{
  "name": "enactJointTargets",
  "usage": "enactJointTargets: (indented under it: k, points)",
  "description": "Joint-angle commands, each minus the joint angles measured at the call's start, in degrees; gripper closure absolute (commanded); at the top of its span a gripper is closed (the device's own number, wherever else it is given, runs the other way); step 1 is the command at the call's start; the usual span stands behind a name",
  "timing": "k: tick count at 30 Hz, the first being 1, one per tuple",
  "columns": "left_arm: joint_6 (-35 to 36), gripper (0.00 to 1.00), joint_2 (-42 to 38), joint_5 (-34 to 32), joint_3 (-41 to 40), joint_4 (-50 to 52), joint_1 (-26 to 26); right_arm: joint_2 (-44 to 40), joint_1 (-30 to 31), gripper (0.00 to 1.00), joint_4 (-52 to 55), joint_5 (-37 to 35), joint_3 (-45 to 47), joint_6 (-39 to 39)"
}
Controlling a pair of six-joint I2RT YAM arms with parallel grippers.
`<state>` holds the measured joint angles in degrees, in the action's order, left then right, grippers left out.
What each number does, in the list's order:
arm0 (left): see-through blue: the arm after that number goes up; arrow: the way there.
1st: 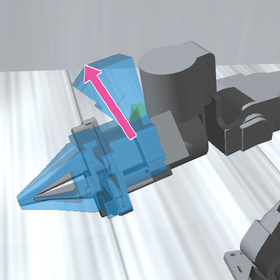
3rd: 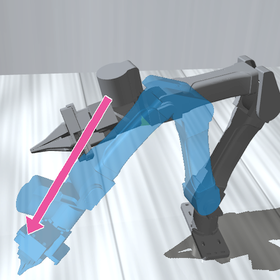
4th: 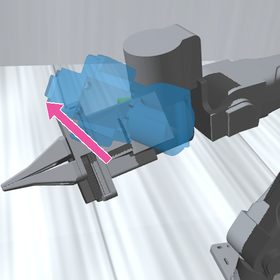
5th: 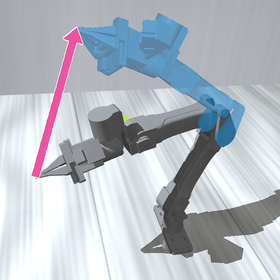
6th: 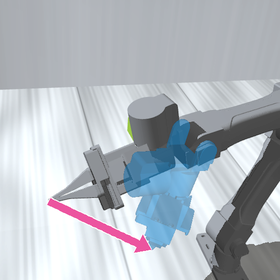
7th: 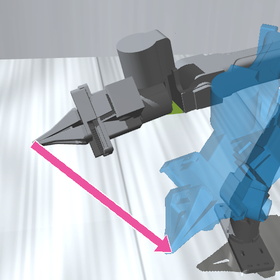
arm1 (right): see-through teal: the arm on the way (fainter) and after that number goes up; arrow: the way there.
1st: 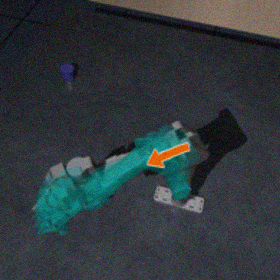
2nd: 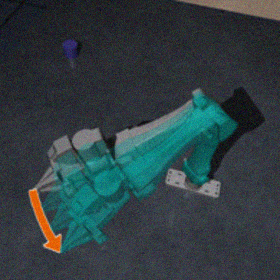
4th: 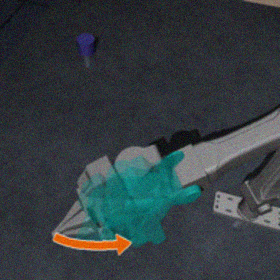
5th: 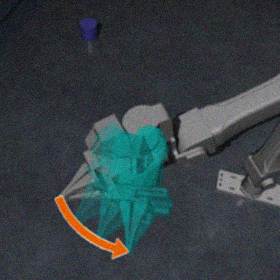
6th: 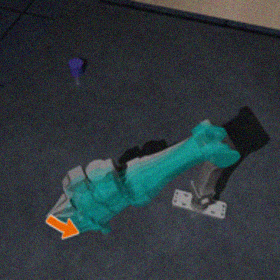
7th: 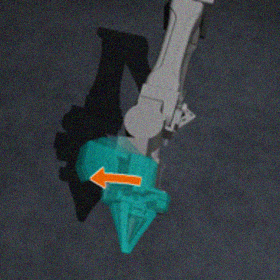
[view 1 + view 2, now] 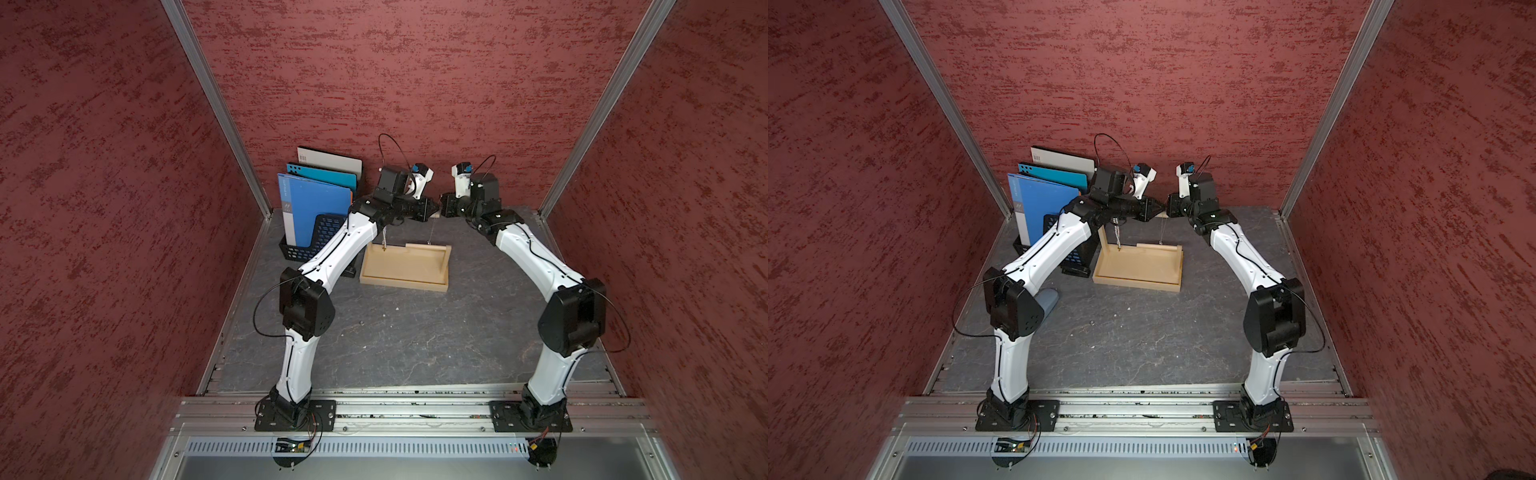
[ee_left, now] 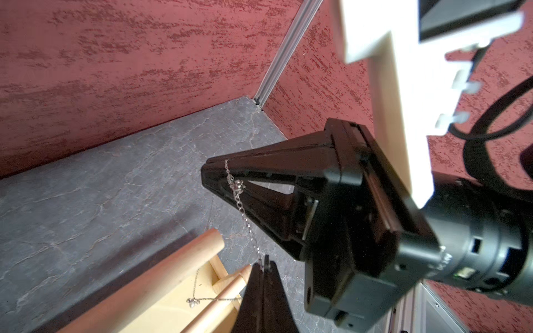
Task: Hang the necklace on the jewelry display stand
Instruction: Hang the necklace on the stand.
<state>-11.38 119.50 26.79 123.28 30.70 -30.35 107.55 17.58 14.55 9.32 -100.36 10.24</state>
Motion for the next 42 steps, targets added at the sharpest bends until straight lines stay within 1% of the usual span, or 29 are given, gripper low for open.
enactJointTargets:
  k: [1, 7, 14, 17, 20, 24, 32, 42]
  points:
    - [-0.9, 1.00, 0.8, 0.9, -1.4, -0.5, 0.7, 3.0, -0.8, 1.00, -4.2, -2.1, -5.0, 0.9]
    - [-1.2, 1.00, -0.8, 1.0, -5.1, -1.4, 2.4, 7.7, 0.2, 1.00, -2.7, -0.5, -10.8, 0.7]
    - [-2.0, 1.00, -6.7, 1.6, -16.2, -5.0, 5.4, 11.5, 2.8, 1.00, -1.6, 4.4, -14.6, -1.9]
    - [-2.3, 1.00, -9.2, 1.5, -20.3, -6.4, 6.6, 13.1, 3.8, 1.00, -1.4, 7.4, -16.6, -3.0]
    - [-2.4, 1.00, -11.3, 1.3, -23.4, -7.3, 7.7, 14.6, 4.5, 1.00, -1.1, 8.6, -18.4, -3.3]
    - [-1.9, 1.00, -13.2, 1.2, -25.8, -7.2, 9.1, 16.6, 5.0, 1.00, 0.5, 9.0, -21.6, -3.9]
    - [-0.4, 1.00, -15.0, 1.2, -29.1, -6.8, 11.2, 19.6, 5.4, 1.00, 5.2, 12.6, -26.6, -7.3]
    - [0.4, 1.00, -15.3, 2.3, -30.5, -6.0, 10.8, 18.8, 5.6, 1.00, 10.9, 11.8, -27.0, -14.8]
